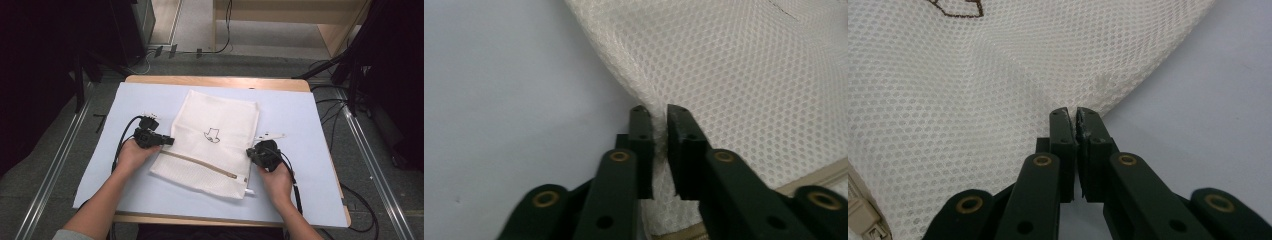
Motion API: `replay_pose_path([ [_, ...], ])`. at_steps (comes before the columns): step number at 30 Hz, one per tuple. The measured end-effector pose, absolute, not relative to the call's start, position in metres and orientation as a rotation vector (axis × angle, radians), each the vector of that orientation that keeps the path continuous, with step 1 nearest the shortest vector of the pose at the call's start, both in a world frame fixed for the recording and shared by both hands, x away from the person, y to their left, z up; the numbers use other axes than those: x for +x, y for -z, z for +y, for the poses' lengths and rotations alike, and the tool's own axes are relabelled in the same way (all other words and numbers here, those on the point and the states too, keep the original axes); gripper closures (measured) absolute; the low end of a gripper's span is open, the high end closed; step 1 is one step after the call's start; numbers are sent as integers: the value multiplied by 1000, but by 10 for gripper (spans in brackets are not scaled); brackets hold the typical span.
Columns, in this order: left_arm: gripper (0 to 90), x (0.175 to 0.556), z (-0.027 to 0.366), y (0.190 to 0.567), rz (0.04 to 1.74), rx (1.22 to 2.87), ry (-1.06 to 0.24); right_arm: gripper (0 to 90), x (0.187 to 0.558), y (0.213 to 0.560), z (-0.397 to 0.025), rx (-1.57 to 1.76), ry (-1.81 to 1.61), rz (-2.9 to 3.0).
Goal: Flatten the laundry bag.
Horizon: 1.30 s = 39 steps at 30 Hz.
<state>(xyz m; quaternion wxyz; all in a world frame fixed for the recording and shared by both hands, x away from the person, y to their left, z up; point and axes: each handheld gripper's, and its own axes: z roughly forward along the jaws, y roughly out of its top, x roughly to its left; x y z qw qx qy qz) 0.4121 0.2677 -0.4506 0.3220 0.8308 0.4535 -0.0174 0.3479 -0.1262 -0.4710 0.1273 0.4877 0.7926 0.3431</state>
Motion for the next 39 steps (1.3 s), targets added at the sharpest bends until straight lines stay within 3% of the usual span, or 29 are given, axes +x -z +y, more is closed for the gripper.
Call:
replay_pose_path([
  [4, 875, 410, 267, 449, 1192, 2175, 50, 894, 353, 469, -129, 1433, -1002, 2329],
  [22, 840, 392, 262, 452, 1204, 2141, 83, 886, 390, 467, -140, 1356, -997, 2335],
  [25, 794, 392, 264, 453, 1201, 2131, 75, 874, 391, 469, -141, 1368, -997, 2332],
  [32, 635, 389, 270, 442, 1188, 2125, 9, 735, 385, 460, -146, 1397, -1056, 2301],
  [39, 609, 383, 265, 425, 1157, 2130, -29, 772, 363, 446, -149, 1440, -1087, 2331],
])
